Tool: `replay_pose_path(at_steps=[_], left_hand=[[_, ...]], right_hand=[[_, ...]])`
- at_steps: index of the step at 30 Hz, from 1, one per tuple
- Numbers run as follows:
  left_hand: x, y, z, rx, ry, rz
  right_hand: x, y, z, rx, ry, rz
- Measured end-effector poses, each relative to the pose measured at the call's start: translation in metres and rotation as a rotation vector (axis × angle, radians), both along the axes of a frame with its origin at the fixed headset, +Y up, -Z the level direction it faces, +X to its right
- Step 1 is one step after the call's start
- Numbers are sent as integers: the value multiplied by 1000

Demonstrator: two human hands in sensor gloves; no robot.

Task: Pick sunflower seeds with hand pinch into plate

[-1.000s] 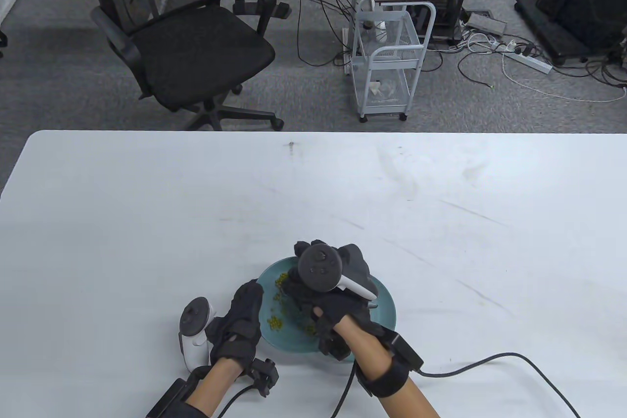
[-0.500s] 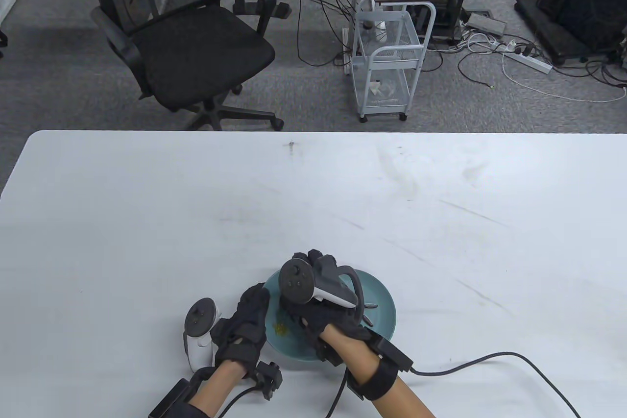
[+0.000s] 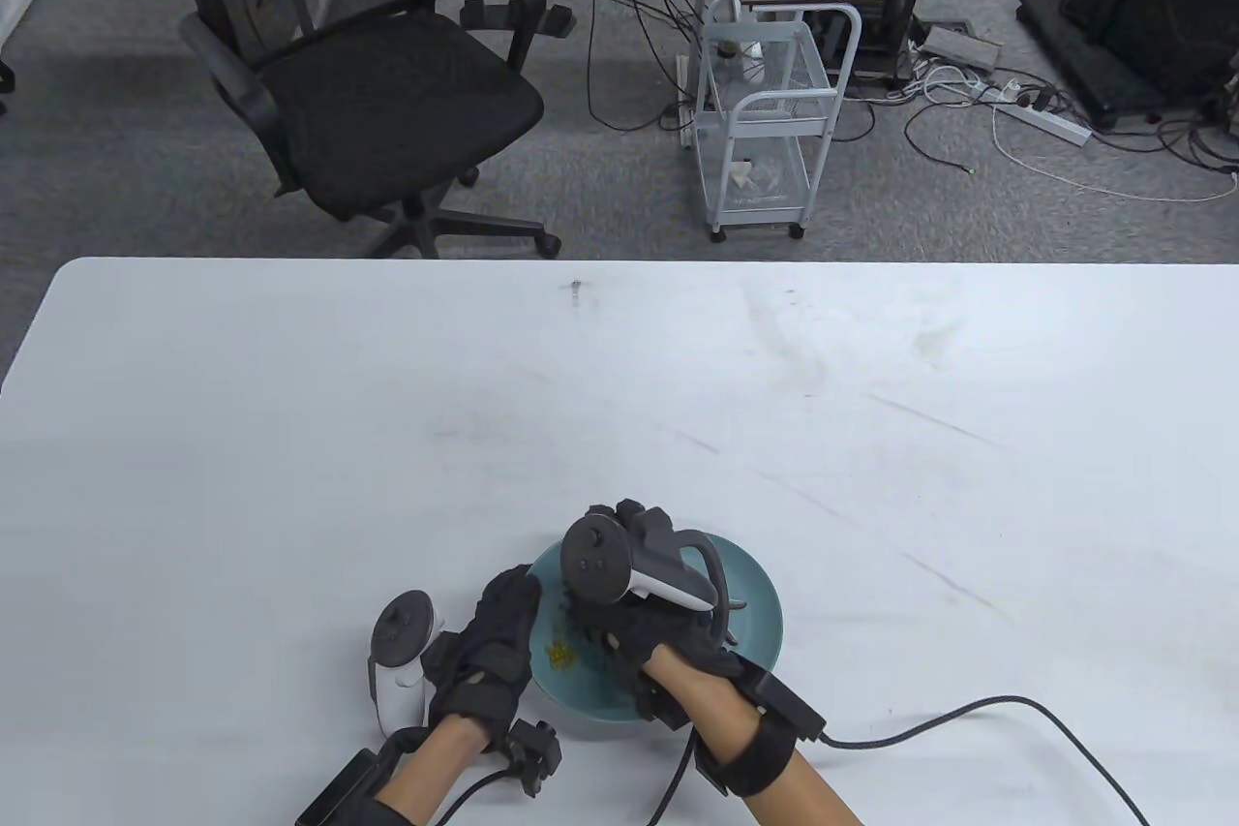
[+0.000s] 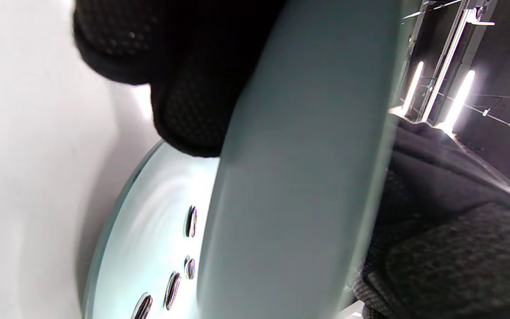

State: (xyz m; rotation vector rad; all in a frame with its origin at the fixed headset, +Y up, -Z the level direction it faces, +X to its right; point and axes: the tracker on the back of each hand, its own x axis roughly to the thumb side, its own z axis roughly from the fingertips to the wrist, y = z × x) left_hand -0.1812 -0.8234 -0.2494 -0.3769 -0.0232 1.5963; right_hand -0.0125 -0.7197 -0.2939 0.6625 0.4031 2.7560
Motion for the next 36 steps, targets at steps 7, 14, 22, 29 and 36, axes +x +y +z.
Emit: replay_pose_path(at_steps=[7, 14, 22, 29, 36], left_hand=[[-1, 0, -1, 10, 6, -10], [-4, 1, -1, 0, 11, 4], [-12, -1, -3, -20, 59, 16], [-16, 2, -4, -12, 69, 19], [-15, 4, -4, 0, 66, 26]], right_hand=[[1, -1, 0, 20, 13, -20], [12, 11, -2, 19, 10, -108], [57, 40, -8, 65, -80, -272], [107, 8, -9, 1, -162, -222], [135, -15, -12, -57, -247, -212]])
